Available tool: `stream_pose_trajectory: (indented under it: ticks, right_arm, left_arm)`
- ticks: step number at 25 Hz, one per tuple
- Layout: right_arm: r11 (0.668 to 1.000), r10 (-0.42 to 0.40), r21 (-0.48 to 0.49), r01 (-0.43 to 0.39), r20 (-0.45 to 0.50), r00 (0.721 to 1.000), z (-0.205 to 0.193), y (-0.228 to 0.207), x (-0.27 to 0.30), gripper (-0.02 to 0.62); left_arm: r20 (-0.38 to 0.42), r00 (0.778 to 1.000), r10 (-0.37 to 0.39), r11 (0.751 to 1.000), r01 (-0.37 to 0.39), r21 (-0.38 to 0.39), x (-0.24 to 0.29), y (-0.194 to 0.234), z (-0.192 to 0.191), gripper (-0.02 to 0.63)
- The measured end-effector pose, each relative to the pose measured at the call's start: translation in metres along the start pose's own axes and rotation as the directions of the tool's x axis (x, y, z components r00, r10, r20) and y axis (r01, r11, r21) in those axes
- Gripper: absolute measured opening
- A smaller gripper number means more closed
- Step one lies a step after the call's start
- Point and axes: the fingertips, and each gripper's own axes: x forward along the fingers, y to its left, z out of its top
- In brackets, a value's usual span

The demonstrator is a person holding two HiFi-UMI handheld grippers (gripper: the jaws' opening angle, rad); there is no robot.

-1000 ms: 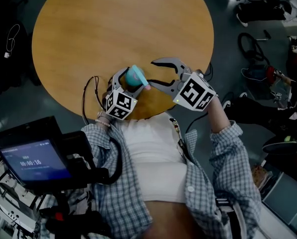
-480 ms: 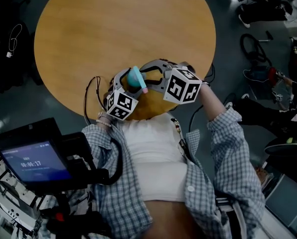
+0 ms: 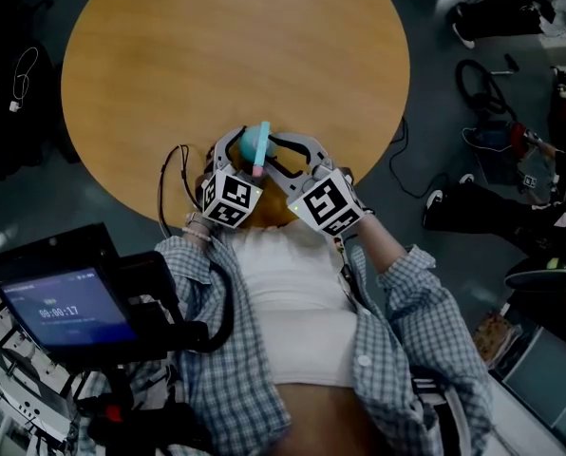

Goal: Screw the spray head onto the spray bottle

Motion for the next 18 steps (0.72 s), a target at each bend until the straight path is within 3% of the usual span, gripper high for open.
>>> stream_pose_trajectory:
  ticks: [11,18]
  right_arm:
    - [0.997,-0.073,0.032,0.073,0.019,0.997,0.006,-0.033,0.017,0.120]
    - [0.998,-0.050,0.049,0.049,0.027,0.998,0.005,-0.032,0.018,0.120]
  left_arm:
    - [-0.004,1.000,0.021,1.000,-0.021,0.022,0.020,0.032,0.012,0.390]
    - [0.017,1.000,0.006,0.999,-0.006,-0.034,0.021,0.028,0.010,0.390]
